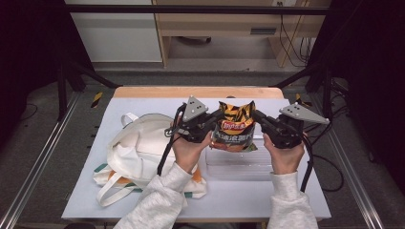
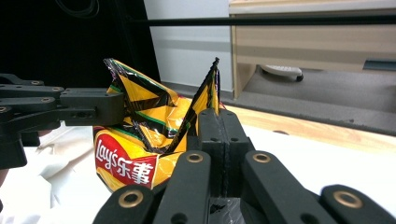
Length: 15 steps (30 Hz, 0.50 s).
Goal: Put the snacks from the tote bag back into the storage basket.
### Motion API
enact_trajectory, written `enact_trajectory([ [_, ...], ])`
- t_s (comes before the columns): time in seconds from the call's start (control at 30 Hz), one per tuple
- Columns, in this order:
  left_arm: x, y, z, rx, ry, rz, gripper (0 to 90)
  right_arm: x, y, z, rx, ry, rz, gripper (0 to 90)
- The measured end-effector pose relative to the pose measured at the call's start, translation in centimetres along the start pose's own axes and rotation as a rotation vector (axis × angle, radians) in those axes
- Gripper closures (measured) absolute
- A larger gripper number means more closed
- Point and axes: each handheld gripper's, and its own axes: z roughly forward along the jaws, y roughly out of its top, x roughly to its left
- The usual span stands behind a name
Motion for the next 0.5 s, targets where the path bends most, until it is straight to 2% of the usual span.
enact_trajectory([
  [0.23, 0.6, -1.4, 0.7, 0.028, 0.008, -0.017, 90.0, -0.4, -1.0, 1.3, 0.039, -0.003, 0.013, 90.0],
  [0.5, 1.3, -2.7, 1.4, 0.057, 0.021, -0.041, 90.0, -0.3, -2.0, 2.6, 0.084, -0.014, 0.0, 90.0],
])
